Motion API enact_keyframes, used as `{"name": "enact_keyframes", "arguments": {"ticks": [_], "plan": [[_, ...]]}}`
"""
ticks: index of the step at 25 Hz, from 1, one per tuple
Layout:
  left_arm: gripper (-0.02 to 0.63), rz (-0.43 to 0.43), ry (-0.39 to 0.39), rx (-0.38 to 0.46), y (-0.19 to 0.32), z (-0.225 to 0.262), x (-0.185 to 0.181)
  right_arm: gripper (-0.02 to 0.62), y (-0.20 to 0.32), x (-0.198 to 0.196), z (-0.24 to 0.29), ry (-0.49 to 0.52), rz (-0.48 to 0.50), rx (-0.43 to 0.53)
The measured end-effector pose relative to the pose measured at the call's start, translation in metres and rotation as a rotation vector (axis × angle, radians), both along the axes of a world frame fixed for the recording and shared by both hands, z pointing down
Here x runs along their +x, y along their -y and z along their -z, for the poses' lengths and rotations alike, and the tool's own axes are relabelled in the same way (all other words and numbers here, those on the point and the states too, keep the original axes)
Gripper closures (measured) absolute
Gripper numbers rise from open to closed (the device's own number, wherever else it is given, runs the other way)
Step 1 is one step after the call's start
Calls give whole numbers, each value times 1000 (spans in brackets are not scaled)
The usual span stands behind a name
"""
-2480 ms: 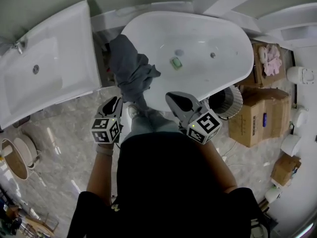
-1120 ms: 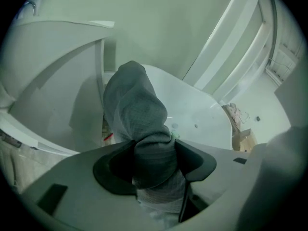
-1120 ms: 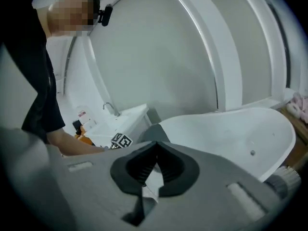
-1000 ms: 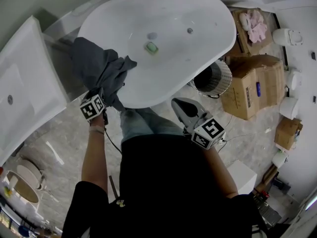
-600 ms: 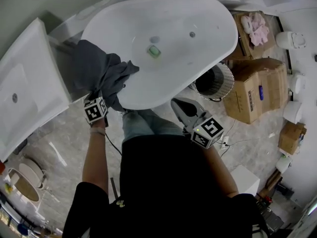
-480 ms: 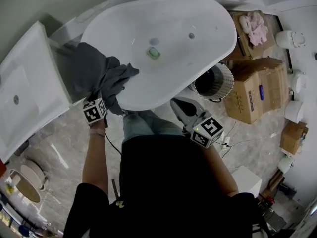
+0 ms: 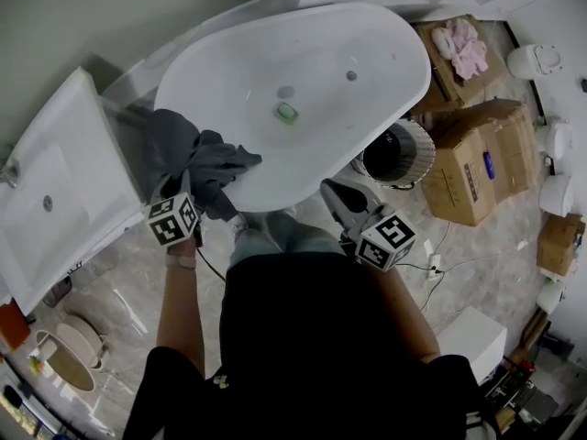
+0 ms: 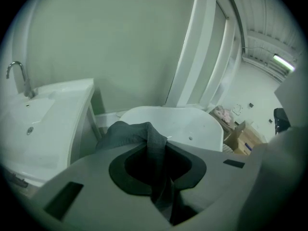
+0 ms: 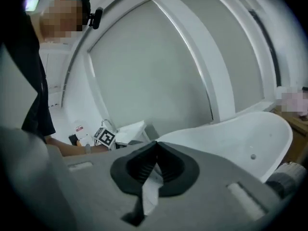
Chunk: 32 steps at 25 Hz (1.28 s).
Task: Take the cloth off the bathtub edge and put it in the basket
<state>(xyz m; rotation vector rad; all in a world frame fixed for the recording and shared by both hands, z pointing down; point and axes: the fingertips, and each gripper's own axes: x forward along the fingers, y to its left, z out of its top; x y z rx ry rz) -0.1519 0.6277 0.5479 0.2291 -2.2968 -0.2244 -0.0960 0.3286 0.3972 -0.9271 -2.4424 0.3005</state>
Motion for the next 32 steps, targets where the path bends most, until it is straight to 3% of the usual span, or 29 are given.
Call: {"name": "enact_keyframes", "arguments": {"ticks": [9,18,25,32], "plan": [[529,-185,142,39,38,91,-7,598,12,29,22,59,-187,-24],[529,-416,238,87,94,144,5,598,43,82,41,119,-408,-27],[529,-599,256,121,180,166,11,598,91,129,51,133,-556,2],[529,-749,265,142,315,181,29,598,205,174,58,143,-723,-16]]}}
